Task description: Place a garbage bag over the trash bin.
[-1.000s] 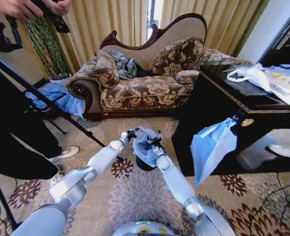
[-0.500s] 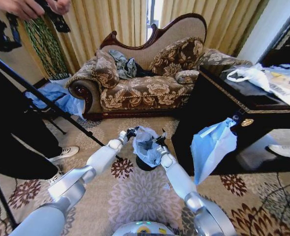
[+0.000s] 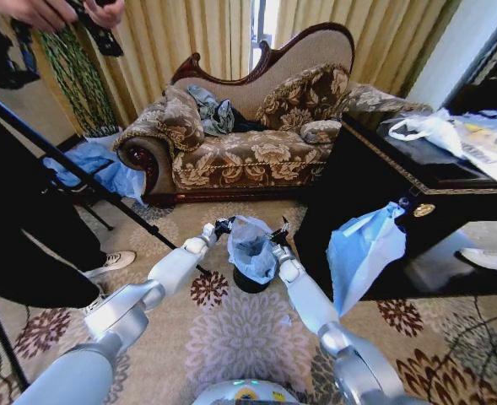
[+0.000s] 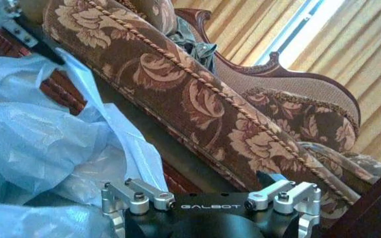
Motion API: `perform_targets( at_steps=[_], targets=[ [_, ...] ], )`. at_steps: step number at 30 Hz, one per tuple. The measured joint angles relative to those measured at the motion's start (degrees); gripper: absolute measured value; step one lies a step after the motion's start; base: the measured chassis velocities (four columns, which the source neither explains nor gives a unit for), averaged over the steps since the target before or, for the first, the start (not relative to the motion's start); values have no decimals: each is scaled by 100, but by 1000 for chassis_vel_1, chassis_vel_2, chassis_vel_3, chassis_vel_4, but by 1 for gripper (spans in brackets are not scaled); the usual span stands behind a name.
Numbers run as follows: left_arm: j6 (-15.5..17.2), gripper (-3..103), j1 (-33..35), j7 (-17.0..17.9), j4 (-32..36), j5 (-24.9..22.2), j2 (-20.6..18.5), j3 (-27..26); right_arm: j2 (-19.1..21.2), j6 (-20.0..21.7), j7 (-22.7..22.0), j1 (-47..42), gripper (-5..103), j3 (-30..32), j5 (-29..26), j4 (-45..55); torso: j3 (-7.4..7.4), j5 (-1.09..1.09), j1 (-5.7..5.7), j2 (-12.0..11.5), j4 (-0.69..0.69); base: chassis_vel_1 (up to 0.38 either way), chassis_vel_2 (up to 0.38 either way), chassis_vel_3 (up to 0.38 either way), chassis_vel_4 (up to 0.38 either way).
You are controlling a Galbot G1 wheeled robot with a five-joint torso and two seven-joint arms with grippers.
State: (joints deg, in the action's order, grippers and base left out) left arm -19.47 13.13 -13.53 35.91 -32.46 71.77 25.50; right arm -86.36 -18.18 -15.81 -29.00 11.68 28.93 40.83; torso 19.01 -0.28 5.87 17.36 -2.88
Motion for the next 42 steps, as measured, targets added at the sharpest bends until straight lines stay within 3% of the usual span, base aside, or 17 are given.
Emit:
perform_targets(
  at_steps=[8, 15, 23, 32, 42],
  targets=[
    [8, 0, -90, 45, -256, 16, 123, 186, -85, -562, 163, 258, 100, 285, 67, -672, 0, 0, 0, 0, -1, 0, 0, 0, 0],
    [16, 0, -202, 118, -499, 119, 197, 152, -173, -734, 206, 502, 100, 597, 151, -1050, 0, 0, 0, 0, 0, 0, 0, 0, 0],
    [47, 0, -205, 228, -549, 205, 258, 160, -197, -593, 303, 578, 100, 820, 128, -1170, 0, 0, 0, 0, 0, 0, 0, 0, 0],
    [123, 0, -233, 241, -762, 196, 409, 230, -203, -76, 487, 563, 100, 941, -128, -1183, 0, 0, 0, 0, 0, 0, 0, 0, 0],
    [128, 0, -259, 215, -1034, 268, 544, 103, -272, 28, 689, 559, 100, 1052, -59, -1246, 0, -1, 0, 0, -1, 0, 0, 0, 0]
  ],
)
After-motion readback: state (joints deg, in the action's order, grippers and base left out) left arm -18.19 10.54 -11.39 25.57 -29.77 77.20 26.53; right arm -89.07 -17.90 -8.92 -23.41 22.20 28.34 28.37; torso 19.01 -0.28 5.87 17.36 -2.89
